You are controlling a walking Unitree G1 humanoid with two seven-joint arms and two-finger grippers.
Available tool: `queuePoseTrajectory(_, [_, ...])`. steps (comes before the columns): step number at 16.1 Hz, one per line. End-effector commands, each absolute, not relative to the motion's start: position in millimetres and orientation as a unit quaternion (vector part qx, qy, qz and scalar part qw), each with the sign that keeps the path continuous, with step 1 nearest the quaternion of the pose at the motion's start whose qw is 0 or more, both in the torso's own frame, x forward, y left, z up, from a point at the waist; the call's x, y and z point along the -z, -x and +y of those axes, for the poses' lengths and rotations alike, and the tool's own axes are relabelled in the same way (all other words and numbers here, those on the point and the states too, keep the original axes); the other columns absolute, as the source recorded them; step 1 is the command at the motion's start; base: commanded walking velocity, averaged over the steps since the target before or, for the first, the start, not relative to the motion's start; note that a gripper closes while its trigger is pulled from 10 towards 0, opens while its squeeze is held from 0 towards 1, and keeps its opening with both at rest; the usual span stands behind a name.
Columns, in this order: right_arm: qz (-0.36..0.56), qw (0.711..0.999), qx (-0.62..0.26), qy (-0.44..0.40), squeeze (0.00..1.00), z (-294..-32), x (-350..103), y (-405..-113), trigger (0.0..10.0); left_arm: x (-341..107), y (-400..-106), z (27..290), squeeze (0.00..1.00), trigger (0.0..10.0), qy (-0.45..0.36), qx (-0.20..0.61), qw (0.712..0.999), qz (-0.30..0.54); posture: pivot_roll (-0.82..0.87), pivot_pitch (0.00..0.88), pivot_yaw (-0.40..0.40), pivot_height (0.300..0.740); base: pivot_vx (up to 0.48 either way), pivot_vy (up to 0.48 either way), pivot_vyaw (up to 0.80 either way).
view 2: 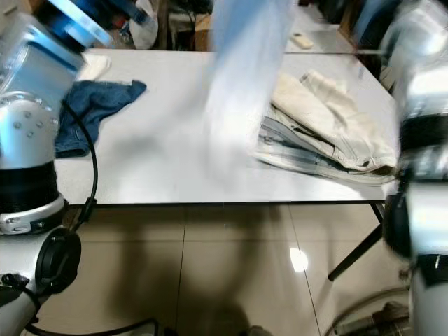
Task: Hang hanger
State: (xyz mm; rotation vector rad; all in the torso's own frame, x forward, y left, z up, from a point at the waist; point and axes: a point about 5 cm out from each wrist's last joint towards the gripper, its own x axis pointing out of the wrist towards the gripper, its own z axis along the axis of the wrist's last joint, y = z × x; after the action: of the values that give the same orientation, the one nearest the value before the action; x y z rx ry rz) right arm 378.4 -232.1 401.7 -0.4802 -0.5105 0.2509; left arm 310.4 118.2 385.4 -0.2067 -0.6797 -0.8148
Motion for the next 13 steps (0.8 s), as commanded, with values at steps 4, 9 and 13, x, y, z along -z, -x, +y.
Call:
queuePoseTrajectory(4, [-0.164,0.926,-0.186,0.285,0.00,-233,-349,-394,10.0,-359,-324,98,0.00,10.0,0.089,0.378,0.881,-0.269,-0.10,0.000,0.019,0.740,0.000,0.000,0.00])
queuePoseTrajectory(9, [0.018,0.927,-0.245,0.285,0.00,-256,-218,-379,10.0,-222,-347,42,0.00,10.0,-0.016,0.372,0.927,-0.037,-0.11,0.000,0.037,0.740,0.000,0.000,0.00])
queuePoseTrajectory(13, [0.053,0.929,-0.241,0.275,0.00,-271,-174,-355,10.0,-182,-363,52,0.00,10.0,-0.072,0.288,0.955,0.010,-0.13,0.000,0.082,0.740,0.000,0.000,0.00])
